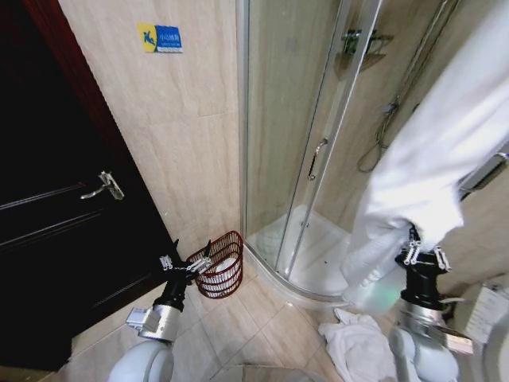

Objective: Discard the used towel into the hamper.

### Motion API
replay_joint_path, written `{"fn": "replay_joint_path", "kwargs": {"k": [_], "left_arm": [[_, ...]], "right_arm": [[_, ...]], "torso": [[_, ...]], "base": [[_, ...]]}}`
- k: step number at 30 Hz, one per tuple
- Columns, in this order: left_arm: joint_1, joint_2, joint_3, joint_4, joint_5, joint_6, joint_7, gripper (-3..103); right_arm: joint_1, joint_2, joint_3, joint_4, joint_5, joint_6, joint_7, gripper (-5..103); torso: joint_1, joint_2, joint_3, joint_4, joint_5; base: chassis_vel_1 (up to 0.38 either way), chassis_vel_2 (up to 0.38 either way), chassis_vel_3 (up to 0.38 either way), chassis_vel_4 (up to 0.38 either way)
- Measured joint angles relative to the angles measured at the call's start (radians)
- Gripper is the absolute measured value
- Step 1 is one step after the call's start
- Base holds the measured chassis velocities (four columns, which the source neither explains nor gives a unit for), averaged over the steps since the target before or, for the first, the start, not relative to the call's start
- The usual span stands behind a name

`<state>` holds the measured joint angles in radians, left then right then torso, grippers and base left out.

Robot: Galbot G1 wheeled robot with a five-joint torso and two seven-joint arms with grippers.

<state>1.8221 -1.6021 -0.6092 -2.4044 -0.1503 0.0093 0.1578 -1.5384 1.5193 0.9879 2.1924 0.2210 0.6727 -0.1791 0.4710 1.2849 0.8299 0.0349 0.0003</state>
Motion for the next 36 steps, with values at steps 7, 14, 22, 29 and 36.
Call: {"fn": "replay_joint_path", "kwargs": {"k": [7, 14, 22, 29, 36], "left_arm": [[0.000, 0.000, 0.000, 0.000, 0.000, 0.000, 0.000, 100], [0.000, 0.000, 0.000, 0.000, 0.000, 0.000, 0.000, 100], [0.000, 0.000, 0.000, 0.000, 0.000, 0.000, 0.000, 100], [0.000, 0.000, 0.000, 0.000, 0.000, 0.000, 0.000, 100], [0.000, 0.000, 0.000, 0.000, 0.000, 0.000, 0.000, 100]], "right_arm": [[0.075, -0.141, 0.089, 0.205, 0.016, -0.094, 0.003, 9], [0.095, -0.186, 0.117, 0.238, 0.059, -0.138, 0.017, 9], [0.070, -0.164, 0.121, 0.256, 0.081, -0.142, 0.025, 9], [-0.010, -0.104, 0.029, 0.309, 0.244, -0.340, 0.182, 9], [0.002, -0.090, -0.001, 0.311, 0.230, -0.389, 0.195, 9]], "torso": [[0.000, 0.000, 0.000, 0.0001, -0.0003], [0.000, 0.000, 0.000, 0.0001, -0.0001], [0.000, 0.000, 0.000, 0.0001, -0.0003], [0.000, 0.000, 0.000, -0.0002, 0.0000], [0.000, 0.000, 0.000, 0.0001, -0.0003]], "base": [[0.000, 0.000, 0.000, 0.000], [0.000, 0.000, 0.000, 0.000], [0.000, 0.000, 0.000, 0.000], [0.000, 0.000, 0.000, 0.000], [0.000, 0.000, 0.000, 0.000]]}}
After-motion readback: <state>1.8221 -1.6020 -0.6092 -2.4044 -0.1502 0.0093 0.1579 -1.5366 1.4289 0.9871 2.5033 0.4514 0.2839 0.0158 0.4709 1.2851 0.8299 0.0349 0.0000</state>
